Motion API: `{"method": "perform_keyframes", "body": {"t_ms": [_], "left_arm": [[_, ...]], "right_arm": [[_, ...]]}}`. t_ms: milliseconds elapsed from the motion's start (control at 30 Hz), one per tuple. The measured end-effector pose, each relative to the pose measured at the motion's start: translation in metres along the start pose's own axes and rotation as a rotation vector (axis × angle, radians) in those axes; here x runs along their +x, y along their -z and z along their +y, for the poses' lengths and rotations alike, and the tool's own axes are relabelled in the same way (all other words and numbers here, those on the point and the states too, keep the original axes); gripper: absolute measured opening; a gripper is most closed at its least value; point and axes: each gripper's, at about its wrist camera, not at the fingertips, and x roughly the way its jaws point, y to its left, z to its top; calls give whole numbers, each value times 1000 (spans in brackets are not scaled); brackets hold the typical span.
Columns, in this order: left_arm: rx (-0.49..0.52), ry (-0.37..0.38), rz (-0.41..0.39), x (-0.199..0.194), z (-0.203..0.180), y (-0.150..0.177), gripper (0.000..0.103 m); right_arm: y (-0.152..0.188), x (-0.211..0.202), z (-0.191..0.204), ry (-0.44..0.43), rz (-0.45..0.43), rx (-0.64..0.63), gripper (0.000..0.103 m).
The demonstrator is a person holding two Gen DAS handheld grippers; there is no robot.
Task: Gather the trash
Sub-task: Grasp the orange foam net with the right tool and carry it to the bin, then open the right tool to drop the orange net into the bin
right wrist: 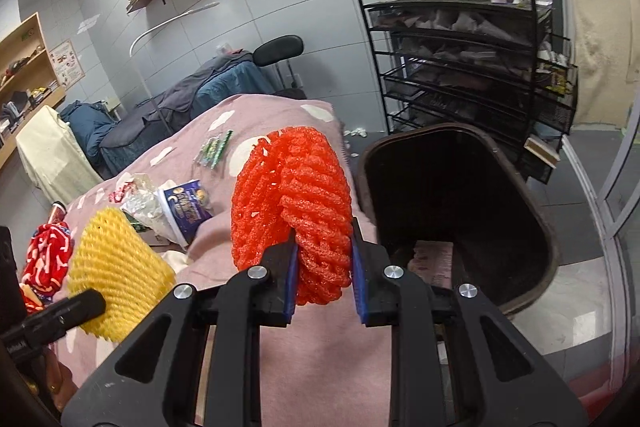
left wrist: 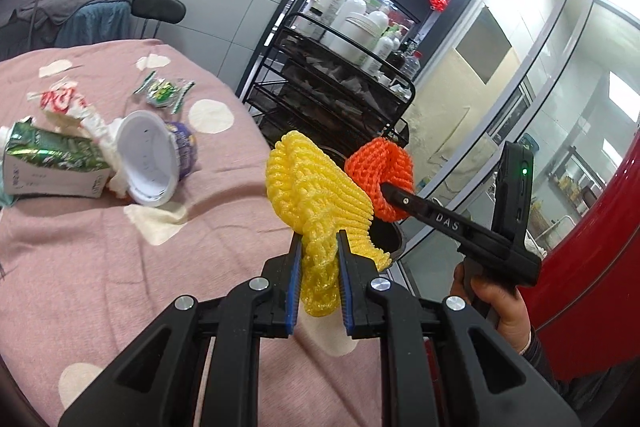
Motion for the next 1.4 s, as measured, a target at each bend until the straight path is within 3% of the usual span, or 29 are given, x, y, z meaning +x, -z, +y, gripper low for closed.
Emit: {"method": "perform_keyframes", "body": {"t_ms": [367, 533, 900, 1000, 1133, 1233, 1400], "left_arm": [[59, 39, 46, 36, -27, -13, 16], [80, 48, 72, 52, -37, -15, 16], [105, 51, 100, 67, -44, -17, 16], [109, 49, 101, 68, -45, -17, 16], [108, 49, 103, 70, -45, -17, 16], [107, 51, 107, 72, -46, -17, 16], [107, 59, 112, 75, -49, -17, 16]], "right_arm": [[9, -2, -51, 176, 8, 34, 23], [13, 20, -80, 285, 66, 41, 23], [19, 80, -118, 400, 226, 68, 23], [23, 88, -121, 417, 253, 75, 31], [29, 87, -121, 407, 250, 75, 63], [33, 77, -113, 384, 209, 61, 75], [35, 62, -103, 387, 145, 44, 78]]}}
